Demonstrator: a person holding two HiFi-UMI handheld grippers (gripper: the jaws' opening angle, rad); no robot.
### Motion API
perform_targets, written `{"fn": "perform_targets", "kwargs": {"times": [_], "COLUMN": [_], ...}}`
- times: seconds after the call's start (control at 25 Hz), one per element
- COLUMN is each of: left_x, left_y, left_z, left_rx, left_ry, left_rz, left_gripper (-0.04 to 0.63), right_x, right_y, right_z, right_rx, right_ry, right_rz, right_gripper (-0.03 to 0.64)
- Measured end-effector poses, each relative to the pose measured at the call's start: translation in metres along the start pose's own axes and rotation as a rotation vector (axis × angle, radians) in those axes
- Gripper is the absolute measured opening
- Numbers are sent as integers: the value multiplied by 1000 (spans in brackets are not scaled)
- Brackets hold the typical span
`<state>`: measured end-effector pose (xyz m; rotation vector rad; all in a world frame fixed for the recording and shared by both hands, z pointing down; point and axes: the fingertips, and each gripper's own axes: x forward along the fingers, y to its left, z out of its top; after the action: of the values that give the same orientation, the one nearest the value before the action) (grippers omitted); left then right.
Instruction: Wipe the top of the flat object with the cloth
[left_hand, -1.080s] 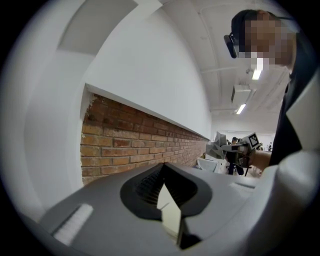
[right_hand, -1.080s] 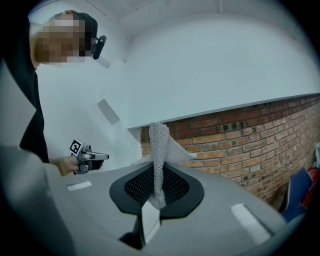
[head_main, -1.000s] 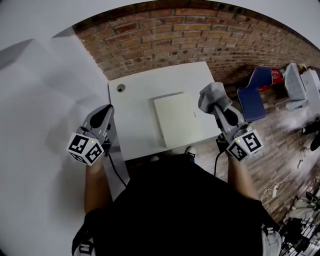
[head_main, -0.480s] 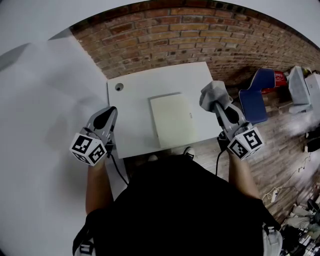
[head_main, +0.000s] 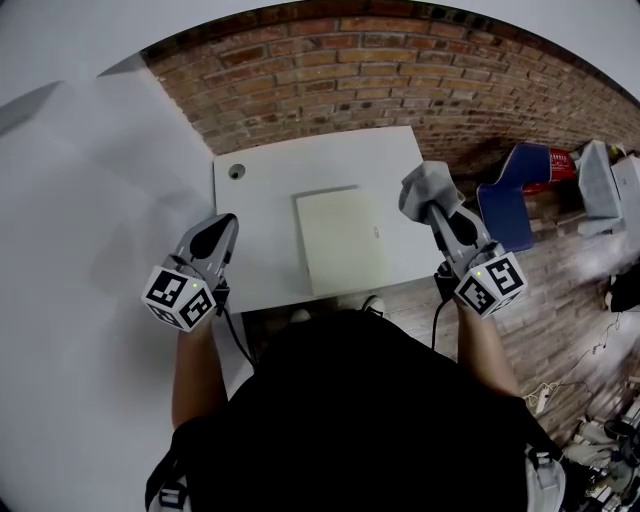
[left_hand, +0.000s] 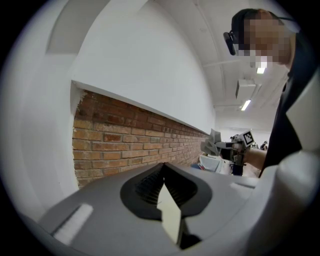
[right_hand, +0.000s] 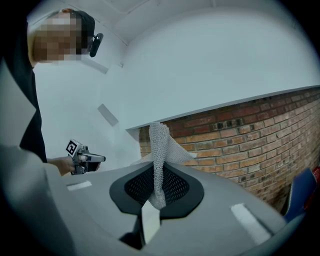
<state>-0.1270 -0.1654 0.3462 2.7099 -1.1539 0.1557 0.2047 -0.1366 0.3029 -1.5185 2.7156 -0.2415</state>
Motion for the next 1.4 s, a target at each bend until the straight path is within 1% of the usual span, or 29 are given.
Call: {"fn": "perform_targets", "kwargs": {"times": [0.2,0.36,0.56,0.68,0.8,1.0,1.2,1.4], "left_x": [4,0,0,-3,-6,-15,-21,-21], "left_y": [5,-5,2,-2,4,-4,-4,-9], "left_z": [-5,-2,-10,-9,-12,-11,-19,-23], "left_rx": [-5,-6,-20,-23,-26,-37,-51,-64], "left_ry": [-14,-10,-12,-13,-15,-8,1,-1], "left_rz": [9,20,34,45,56,81,94,91], "left_gripper": [2,2,2,2,2,2,2,2], "right_x": [8,4,15,15,27,32,48,66], "right_y": [-3,-4,-5,-5,-2,0,2,4], "right_z": [-7,-2,-8,-8,-18,-20,-33,-47], "right_rx": [-6,-3,-6,-4,-3,0,3,10], "right_ry": [6,8,18,24,35,63,84,105], "right_rz": [8,23,38,53,66,102,141,170], "right_gripper": [14,14,14,14,14,14,14,14]}}
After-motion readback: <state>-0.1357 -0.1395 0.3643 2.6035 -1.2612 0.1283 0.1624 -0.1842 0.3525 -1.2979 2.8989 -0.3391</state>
